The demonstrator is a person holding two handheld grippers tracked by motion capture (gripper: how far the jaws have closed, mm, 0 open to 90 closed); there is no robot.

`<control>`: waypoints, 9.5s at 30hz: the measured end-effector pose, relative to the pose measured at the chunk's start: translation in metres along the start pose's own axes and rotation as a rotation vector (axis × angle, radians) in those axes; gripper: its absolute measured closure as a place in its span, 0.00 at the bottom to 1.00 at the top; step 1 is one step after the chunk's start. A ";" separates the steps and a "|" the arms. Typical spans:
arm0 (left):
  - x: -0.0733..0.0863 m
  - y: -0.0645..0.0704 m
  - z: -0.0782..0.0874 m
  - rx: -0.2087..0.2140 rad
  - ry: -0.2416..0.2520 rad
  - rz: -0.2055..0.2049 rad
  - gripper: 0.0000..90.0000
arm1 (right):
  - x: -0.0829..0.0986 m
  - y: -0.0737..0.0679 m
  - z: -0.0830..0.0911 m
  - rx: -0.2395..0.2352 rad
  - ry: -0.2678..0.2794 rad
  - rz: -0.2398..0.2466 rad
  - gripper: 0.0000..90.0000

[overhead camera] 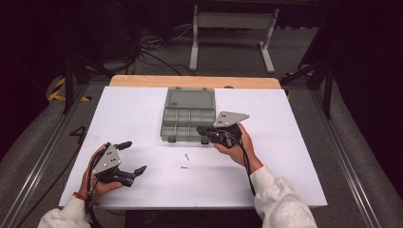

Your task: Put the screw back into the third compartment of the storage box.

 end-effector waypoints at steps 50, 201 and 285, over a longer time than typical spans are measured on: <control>-0.004 0.002 -0.003 0.033 0.020 -0.007 0.06 | 0.012 0.085 -0.080 0.144 -0.147 -0.171 0.99; 0.001 0.008 -0.007 0.020 -0.024 -0.040 0.05 | 0.056 -0.052 -0.071 -0.079 -0.270 -0.049 0.98; 0.000 0.008 -0.005 0.036 -0.009 -0.036 0.05 | 0.008 0.086 -0.094 0.189 -0.275 -0.186 0.98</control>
Point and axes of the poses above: each handheld gripper's, and its own axes: z roughly backward along the jaws, x roughly out of its underside, y roughly to its right, the point moved 9 cm from there along -z, roughly forward along the jaws, and after that the axes turned 9 degrees about -y, right-handed, at the moved point
